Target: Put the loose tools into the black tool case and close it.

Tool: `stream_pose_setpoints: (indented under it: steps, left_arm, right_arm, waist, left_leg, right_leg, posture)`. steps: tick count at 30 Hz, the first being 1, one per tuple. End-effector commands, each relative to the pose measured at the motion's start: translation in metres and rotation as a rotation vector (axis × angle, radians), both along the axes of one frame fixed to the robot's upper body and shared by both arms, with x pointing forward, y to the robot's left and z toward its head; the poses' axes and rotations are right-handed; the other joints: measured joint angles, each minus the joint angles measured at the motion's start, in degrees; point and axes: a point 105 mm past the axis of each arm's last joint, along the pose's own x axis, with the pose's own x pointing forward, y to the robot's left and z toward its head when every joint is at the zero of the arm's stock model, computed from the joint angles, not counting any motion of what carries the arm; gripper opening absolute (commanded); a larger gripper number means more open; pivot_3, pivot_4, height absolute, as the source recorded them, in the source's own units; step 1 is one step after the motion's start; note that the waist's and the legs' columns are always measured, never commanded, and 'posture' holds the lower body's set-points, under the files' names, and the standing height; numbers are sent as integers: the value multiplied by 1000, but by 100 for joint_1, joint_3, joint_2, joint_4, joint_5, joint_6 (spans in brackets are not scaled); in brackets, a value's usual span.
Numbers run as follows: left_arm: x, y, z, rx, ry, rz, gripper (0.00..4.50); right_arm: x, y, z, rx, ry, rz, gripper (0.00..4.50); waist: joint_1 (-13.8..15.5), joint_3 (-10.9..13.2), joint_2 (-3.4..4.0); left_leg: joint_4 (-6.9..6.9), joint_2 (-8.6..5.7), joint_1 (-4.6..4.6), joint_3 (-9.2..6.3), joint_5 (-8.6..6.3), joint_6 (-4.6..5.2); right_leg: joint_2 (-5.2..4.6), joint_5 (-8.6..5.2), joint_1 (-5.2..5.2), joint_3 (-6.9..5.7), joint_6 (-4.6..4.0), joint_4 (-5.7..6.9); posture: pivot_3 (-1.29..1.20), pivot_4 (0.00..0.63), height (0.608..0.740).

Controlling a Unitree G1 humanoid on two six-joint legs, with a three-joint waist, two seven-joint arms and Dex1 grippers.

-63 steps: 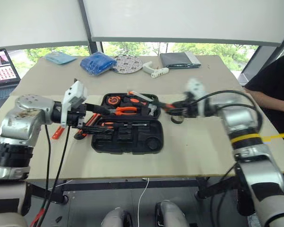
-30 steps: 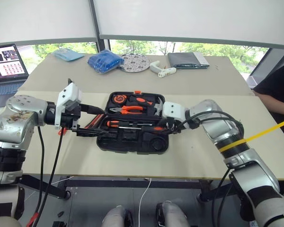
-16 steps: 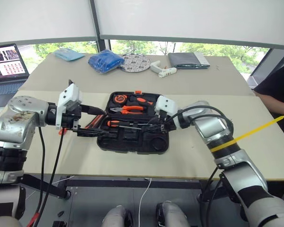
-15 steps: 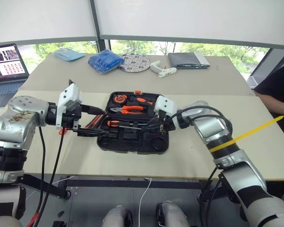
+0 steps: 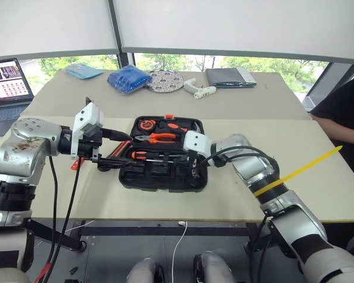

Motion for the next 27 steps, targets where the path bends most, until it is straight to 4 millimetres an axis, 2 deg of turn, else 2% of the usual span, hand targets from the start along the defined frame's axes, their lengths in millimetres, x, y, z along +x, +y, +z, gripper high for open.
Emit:
stream_pose_setpoints:
  steps: [1, 3, 5, 6, 8, 11, 12, 14, 15, 16, 17, 20, 25, 27]
  left_arm:
    - [-4, 12, 6, -20, -33, 73, 4500]
    - [-5, 25, 4, -44, -33, 158, 4500]
    - [-7, 43, 1, -72, -37, 279, 4500]
    - [-8, 54, -3, -86, -35, 349, 4500]
    - [-13, 69, -8, -104, -33, 439, 4500]
    - [-33, 106, -24, -102, -13, 634, 4500]
    - [-41, 123, -31, -93, -6, 723, 4500]
    - [-52, 142, -39, -78, -1, 823, 4500]
    - [-58, 153, -46, -68, 17, 880, 4500]
    - [-61, 162, -51, -54, 31, 921, 4500]
    - [-64, 167, -55, -43, 40, 947, 4500]
    - [-52, 174, -58, 5, 59, 1003, 4500]
    - [-12, 170, -52, 11, 120, 1036, 4500]
    - [8, 163, -52, 21, 158, 1030, 4500]
  right_arm:
    - [-8, -1, 34, 218, 28, -5, 28]
    - [-21, -6, 56, 334, 63, 18, 28]
    - [-38, -15, 73, 420, 97, 39, 599]
    - [-49, -20, 79, 445, 112, 61, 748]
    - [-65, -27, 86, 465, 127, 91, 1512]
    - [-86, -40, 99, 497, 125, 114, 2522]
    - [-90, -44, 103, 509, 119, 107, 2838]
    - [-93, -47, 106, 520, 113, 90, 3559]
    - [-93, -48, 106, 521, 105, 80, 3764]
    - [-94, -49, 106, 522, 99, 73, 4197]
    - [-95, -49, 106, 522, 95, 68, 4395]
    - [-96, -46, 104, 522, 90, 64, 4395]
    - [-99, -39, 102, 515, 80, 77, 4395]
    - [-101, -37, 100, 508, 73, 80, 4395]
  waist:
    - [-1, 0, 0]
    - [2, 1, 1]
    - [7, 1, 1]
    - [10, 1, 1]
    - [18, 1, 0]
    - [9, 0, -3]
    - [4, 1, -3]
    - [-3, 1, -3]
    - [11, 1, -4]
    - [26, 0, -8]
    - [37, -2, -10]
    - [177, -2, -13]
    - [330, -8, -28]
    - [329, -13, -36]
  left_leg:
    - [-1, 0, 0, 0, -9, -17]
    - [0, 2, -18, -5, 1, 0]
    - [0, 1, -51, -5, 11, 17]
    - [0, 1, -63, -6, 11, 17]
    - [-6, 1, -60, -11, 10, 17]
    - [-33, 0, -54, -11, 8, 15]
    - [-41, -2, -53, -9, 8, 14]
    - [-47, -1, -47, -9, 8, 11]
    - [-49, 0, -45, -9, 9, 9]
    - [-55, 0, -42, -10, 8, 3]
    - [-64, 0, -40, -11, -11, -32]
    - [-76, -1, -31, -12, -6, -63]
    - [-73, -5, -39, -15, 8, -81]
    - [-73, -8, -41, -12, 8, -79]
  right_leg:
    - [0, 0, -1, 0, -1, 0]
    - [0, 3, -18, -2, -10, 1]
    - [0, 23, -54, 1, -45, 5]
    - [1, 24, -63, 0, -46, 4]
    - [0, 23, -62, -4, -47, 0]
    - [-1, 22, -61, -4, -46, -17]
    - [-2, 21, -64, -3, -45, -20]
    - [-7, 20, -64, -2, -46, -19]
    - [-9, 20, -64, -3, -46, -19]
    - [-14, 16, -63, -3, -40, -19]
    - [-18, 8, -63, -6, -32, -22]
    - [-42, 2, -59, -9, -28, -24]
    - [-48, 19, -61, -19, -35, -21]
    - [-22, 20, -61, -19, -35, -20]
  posture:
    - [0, 150, 718]
    - [0, 150, 718]
    - [0, 150, 718]
    - [0, 150, 718]
    - [0, 150, 718]
    - [0, 150, 718]
    - [0, 150, 718]
    - [0, 150, 718]
    - [0, 150, 718]
    - [0, 150, 718]
    - [0, 150, 718]
    - [0, 150, 718]
    - [0, 150, 718]
    - [0, 150, 718]
